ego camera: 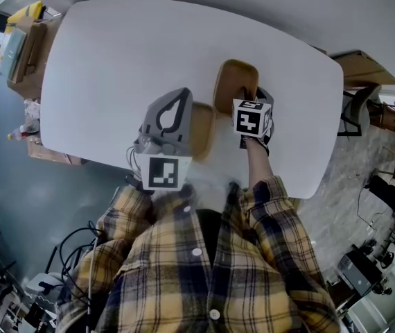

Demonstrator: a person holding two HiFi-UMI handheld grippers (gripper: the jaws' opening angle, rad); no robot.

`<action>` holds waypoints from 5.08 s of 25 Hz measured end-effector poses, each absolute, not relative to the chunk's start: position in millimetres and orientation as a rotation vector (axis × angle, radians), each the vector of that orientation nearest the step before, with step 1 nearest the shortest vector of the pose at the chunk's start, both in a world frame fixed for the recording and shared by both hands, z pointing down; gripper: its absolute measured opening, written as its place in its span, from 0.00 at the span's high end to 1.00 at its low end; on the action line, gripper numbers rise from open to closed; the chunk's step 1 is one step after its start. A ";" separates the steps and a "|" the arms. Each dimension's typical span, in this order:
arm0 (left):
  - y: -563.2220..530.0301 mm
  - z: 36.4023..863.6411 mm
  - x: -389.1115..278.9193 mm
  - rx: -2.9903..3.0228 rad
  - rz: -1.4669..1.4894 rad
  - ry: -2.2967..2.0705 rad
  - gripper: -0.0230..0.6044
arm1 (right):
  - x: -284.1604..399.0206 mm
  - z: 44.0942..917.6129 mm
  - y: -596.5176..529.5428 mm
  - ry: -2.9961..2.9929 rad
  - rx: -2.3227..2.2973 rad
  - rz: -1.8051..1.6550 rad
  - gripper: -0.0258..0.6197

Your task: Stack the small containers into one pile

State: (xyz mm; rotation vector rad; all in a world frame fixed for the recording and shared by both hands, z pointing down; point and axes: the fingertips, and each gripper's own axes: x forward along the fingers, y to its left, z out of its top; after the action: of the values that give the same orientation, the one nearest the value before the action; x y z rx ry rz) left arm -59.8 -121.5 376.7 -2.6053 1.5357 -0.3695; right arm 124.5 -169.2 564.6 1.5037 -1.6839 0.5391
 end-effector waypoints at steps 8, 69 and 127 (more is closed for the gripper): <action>-115.8 364.8 -58.2 -2.579 -0.331 1.523 0.93 | 133.9 561.8 -166.9 -1.714 1.567 0.605 0.70; -28.5 551.9 -83.2 -3.215 -1.321 1.157 0.82 | 11.8 555.0 -12.2 -1.981 1.267 1.050 0.87; -156.5 467.2 31.1 -3.141 -1.088 1.241 0.88 | 129.8 473.4 -142.6 -2.144 1.541 0.919 0.91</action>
State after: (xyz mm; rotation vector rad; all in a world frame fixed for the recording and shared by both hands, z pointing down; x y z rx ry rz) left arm 31.1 -156.5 467.2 -3.1406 1.2412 -1.0877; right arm 129.8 -142.6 473.4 1.5415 -2.1435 0.9190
